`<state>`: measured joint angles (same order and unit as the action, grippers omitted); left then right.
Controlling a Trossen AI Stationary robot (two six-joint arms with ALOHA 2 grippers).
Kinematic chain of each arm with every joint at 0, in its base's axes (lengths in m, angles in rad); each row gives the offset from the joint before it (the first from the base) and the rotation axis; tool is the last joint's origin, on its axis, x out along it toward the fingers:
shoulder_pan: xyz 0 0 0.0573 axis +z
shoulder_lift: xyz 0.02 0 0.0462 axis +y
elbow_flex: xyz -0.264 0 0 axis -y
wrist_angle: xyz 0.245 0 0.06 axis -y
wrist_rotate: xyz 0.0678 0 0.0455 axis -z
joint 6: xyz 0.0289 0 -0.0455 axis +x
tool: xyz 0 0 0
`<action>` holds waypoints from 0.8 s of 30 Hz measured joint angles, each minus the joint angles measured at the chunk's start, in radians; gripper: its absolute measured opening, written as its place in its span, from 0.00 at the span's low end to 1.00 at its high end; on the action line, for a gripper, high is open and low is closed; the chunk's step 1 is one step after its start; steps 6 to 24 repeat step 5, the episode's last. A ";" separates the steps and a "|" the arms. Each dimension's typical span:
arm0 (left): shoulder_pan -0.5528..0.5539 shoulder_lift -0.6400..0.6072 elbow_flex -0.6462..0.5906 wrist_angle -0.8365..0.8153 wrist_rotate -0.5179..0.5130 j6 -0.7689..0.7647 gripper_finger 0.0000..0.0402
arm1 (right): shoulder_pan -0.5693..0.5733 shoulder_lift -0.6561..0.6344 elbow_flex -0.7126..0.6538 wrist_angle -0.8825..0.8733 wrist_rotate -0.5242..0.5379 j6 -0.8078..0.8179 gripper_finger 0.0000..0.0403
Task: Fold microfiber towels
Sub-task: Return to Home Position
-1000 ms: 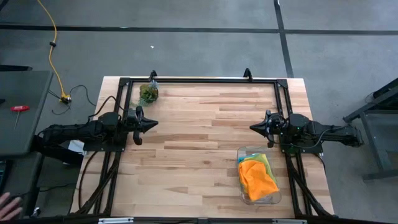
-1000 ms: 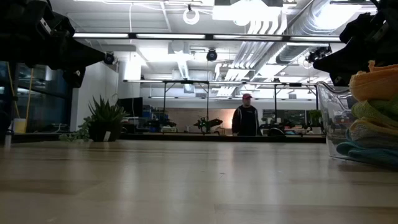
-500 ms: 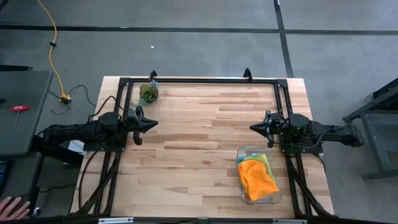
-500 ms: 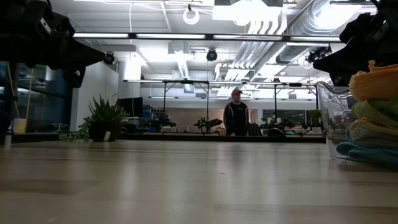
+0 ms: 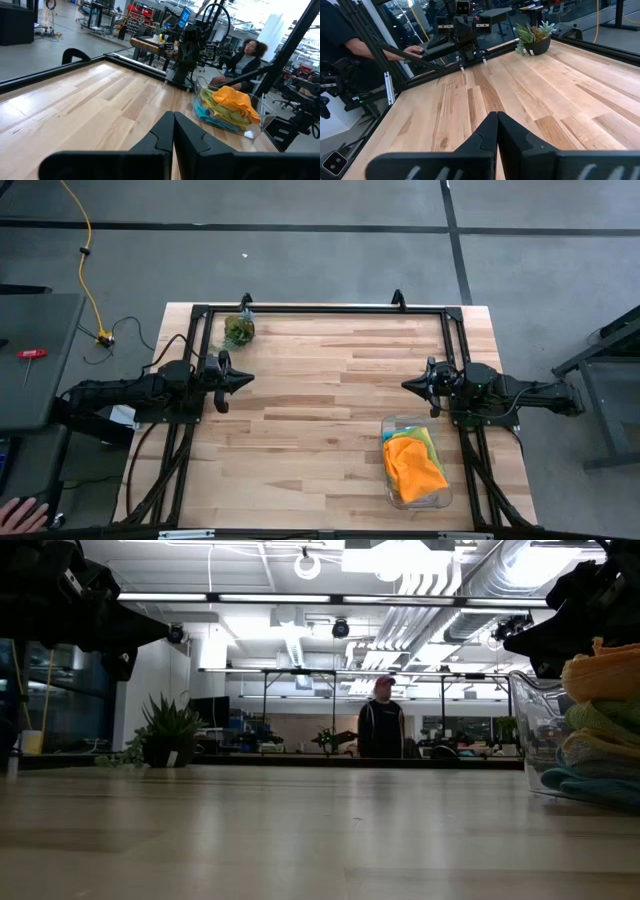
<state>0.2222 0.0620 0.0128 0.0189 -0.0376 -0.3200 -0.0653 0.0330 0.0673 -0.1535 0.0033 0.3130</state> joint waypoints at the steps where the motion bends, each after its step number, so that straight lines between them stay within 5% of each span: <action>1: 0.000 0.000 0.000 0.000 0.000 -0.001 0.00 | 0.000 0.000 0.000 0.000 0.000 0.000 0.00; 24: 0.000 0.000 0.000 0.000 0.000 0.000 0.00 | 0.000 0.000 0.000 0.000 0.000 0.000 0.00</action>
